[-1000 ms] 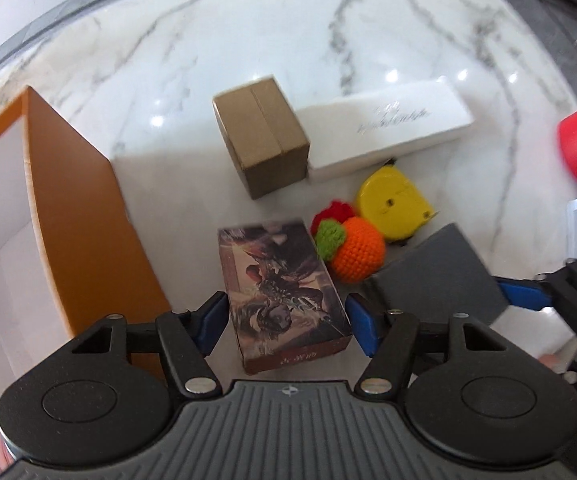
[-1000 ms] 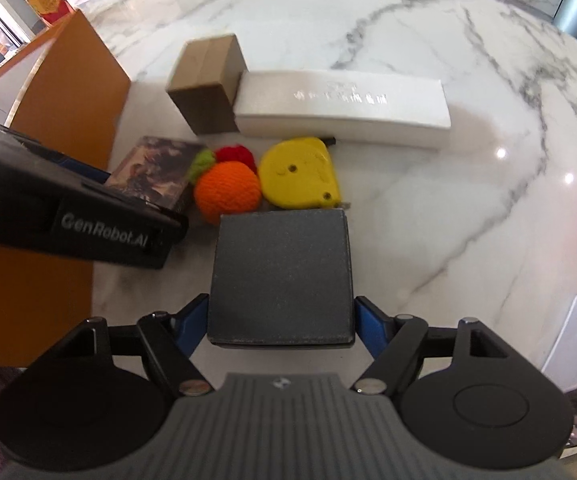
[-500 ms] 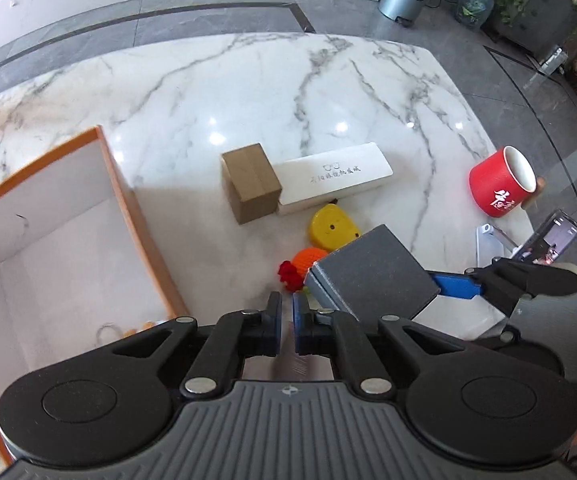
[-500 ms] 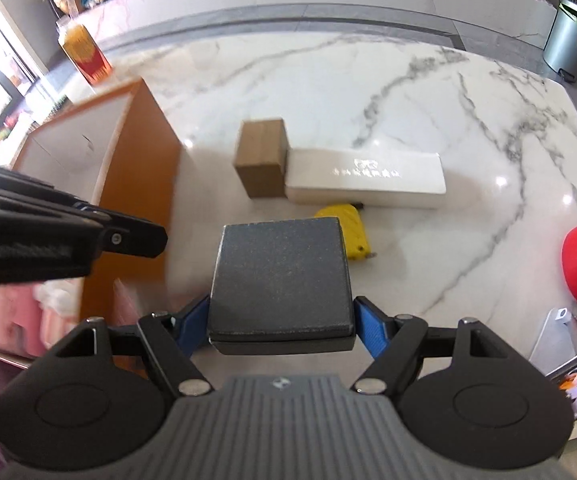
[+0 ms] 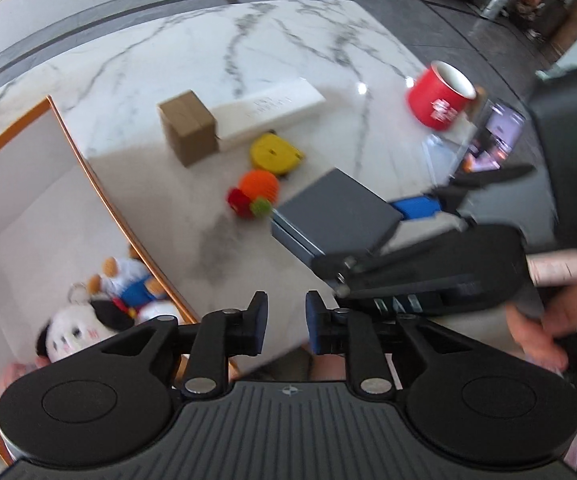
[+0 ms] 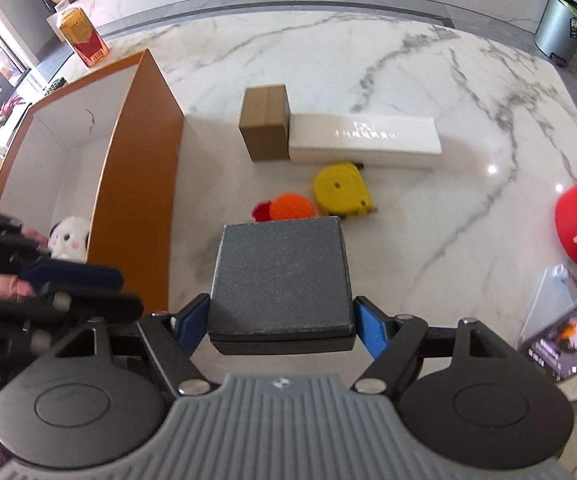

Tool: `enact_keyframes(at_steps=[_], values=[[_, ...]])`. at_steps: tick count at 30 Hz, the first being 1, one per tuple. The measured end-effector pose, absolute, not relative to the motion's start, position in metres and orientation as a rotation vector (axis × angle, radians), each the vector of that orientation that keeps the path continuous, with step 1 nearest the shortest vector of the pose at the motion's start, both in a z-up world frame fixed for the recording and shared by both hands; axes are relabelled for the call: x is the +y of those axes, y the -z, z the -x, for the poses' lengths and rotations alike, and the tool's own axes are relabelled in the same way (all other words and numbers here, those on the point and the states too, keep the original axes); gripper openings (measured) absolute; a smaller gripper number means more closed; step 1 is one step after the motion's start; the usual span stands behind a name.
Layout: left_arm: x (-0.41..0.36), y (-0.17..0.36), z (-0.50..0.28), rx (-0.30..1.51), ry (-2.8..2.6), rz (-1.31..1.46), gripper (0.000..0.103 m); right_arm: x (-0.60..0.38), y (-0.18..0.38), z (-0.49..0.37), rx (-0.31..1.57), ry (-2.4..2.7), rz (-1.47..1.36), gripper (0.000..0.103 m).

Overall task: Organize objects
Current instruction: 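Grasp the anime card box with the left tool while the right tool holds the black pad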

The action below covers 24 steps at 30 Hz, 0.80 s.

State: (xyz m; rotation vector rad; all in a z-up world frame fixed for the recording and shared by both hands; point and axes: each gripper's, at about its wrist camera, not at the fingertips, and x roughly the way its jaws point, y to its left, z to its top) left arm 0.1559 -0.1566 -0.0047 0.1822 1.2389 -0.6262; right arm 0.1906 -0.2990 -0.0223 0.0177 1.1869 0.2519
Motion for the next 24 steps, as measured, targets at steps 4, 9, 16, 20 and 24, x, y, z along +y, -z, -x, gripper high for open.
enact_keyframes(at_steps=[4,9,16,20,24], values=[[-0.144,0.010,-0.118,1.208,0.635,-0.181,0.032,-0.299,0.033,-0.173,1.201,-0.275,-0.056,0.077],[-0.132,0.022,-0.069,1.102,0.658,-0.318,0.043,-0.294,0.044,-0.152,1.210,-0.296,-0.074,0.077],[-0.131,0.062,-0.024,0.987,0.748,-0.597,0.046,-0.283,0.055,-0.133,1.180,-0.377,-0.081,0.077],[-0.137,0.095,-0.016,0.963,0.739,-0.744,0.050,-0.277,0.063,-0.133,1.187,-0.398,-0.083,0.077],[-0.148,0.124,-0.020,0.984,0.734,-0.870,0.057,-0.275,0.069,-0.134,1.197,-0.411,-0.086,0.077]])
